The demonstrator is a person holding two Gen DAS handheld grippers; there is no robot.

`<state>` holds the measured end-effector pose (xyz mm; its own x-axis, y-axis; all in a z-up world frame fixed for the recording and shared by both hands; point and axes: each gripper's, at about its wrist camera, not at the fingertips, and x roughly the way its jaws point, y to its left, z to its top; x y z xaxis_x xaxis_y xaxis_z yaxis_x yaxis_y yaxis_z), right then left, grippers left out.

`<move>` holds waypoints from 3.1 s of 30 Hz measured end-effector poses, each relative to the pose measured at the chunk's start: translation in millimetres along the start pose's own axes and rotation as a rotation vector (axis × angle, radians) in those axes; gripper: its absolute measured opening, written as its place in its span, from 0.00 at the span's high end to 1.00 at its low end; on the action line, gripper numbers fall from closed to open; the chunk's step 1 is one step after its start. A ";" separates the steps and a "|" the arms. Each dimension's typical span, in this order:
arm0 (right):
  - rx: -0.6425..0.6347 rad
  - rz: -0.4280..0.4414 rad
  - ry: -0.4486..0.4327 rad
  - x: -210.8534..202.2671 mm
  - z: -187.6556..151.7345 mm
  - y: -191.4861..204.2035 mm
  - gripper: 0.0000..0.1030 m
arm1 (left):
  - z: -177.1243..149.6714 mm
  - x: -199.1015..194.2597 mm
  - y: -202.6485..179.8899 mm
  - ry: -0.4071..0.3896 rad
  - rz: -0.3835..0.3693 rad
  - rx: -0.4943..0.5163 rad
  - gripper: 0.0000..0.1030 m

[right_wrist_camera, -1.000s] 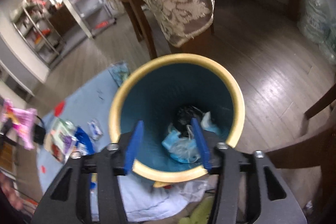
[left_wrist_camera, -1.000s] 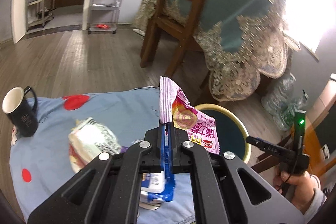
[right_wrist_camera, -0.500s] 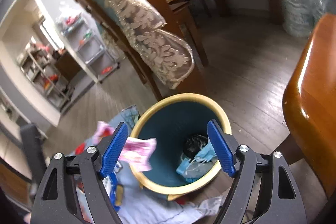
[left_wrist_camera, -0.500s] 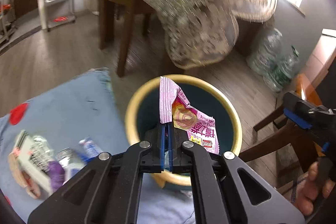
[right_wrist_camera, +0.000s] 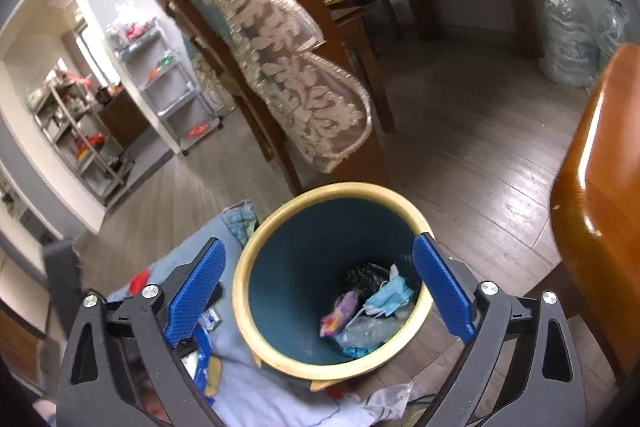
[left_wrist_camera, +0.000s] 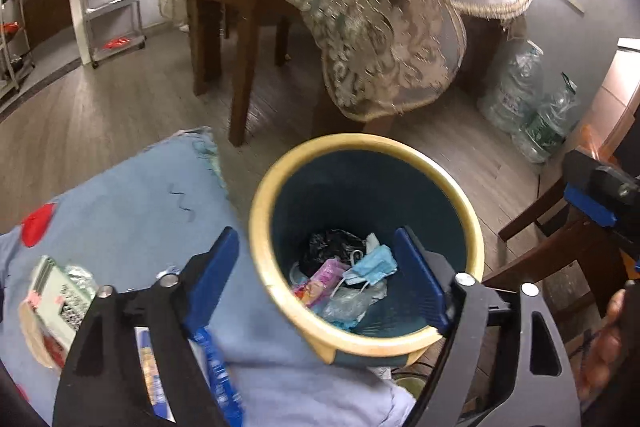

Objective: Collect trash
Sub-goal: 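Carry wrapper and mask over the bin and open both tools to drop them, then return to the cushion and grasp the white paper cup with the left tool, then grasp the blue wipes pack with the right tool while the left tool holds the cup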

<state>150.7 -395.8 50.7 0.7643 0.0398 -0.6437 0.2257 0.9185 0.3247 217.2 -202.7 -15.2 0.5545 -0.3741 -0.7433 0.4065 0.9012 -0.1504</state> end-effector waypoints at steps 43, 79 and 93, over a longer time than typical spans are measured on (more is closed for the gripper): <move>-0.377 0.222 0.366 55.8 -97.2 128.1 0.06 | -107.5 -99.7 200.3 0.017 0.277 -0.315 0.07; -0.331 0.295 0.492 100.6 -114.3 129.4 0.34 | -78.2 -182.7 219.5 -0.029 0.334 -0.334 0.92; -0.271 0.364 0.591 140.0 -138.2 134.7 0.93 | -84.3 -158.3 224.0 -0.068 0.216 -0.419 0.92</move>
<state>204.6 -212.2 -91.4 0.2929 0.4947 -0.8182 -0.1949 0.8687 0.4554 159.2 76.8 13.8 0.6460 -0.1692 -0.7444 -0.0433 0.9654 -0.2570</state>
